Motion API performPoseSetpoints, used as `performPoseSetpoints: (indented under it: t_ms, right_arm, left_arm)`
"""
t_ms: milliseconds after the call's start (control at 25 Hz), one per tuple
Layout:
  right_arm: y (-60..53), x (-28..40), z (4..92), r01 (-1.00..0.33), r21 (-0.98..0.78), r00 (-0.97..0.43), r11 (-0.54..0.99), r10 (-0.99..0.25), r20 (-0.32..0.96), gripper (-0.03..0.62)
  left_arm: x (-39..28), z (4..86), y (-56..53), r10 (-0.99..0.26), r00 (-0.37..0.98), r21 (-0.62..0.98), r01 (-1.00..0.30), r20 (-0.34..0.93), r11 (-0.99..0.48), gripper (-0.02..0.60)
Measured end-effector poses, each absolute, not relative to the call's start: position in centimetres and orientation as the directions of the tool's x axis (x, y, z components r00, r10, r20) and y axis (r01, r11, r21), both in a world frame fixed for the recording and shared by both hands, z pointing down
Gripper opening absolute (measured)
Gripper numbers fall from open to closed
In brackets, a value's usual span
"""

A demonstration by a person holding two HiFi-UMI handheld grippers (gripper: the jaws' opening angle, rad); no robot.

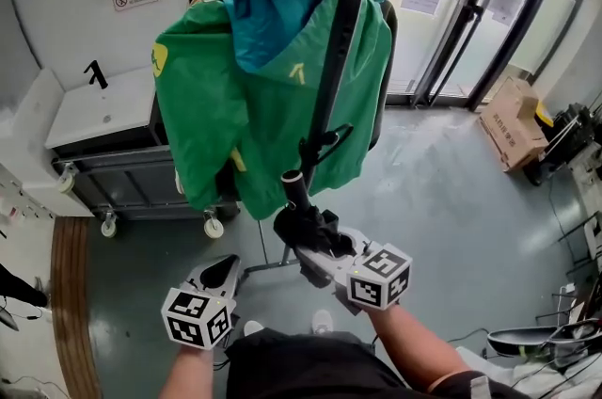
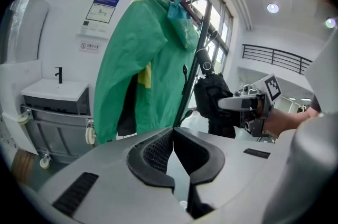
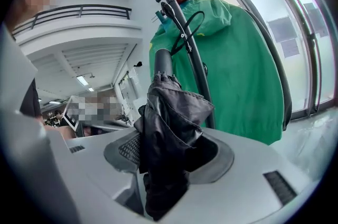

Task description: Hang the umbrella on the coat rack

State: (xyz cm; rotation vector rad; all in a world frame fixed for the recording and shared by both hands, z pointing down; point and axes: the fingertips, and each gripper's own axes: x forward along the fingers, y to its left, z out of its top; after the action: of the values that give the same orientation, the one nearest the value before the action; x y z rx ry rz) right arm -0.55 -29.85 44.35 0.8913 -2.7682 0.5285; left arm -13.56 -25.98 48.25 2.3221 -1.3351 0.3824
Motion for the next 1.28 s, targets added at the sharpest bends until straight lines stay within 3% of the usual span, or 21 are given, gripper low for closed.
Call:
performPoseSetpoints:
  t_ms: [1280]
  right_arm:
    - [-31.7,0.7,55.1,-0.771,-0.23,-0.629,0.594,-0.651,0.425,0.224]
  left_arm:
    - [-14.7,48.5,-26.3,-0.7,0.561,0.212,-0.823,0.441,-0.526,0.015]
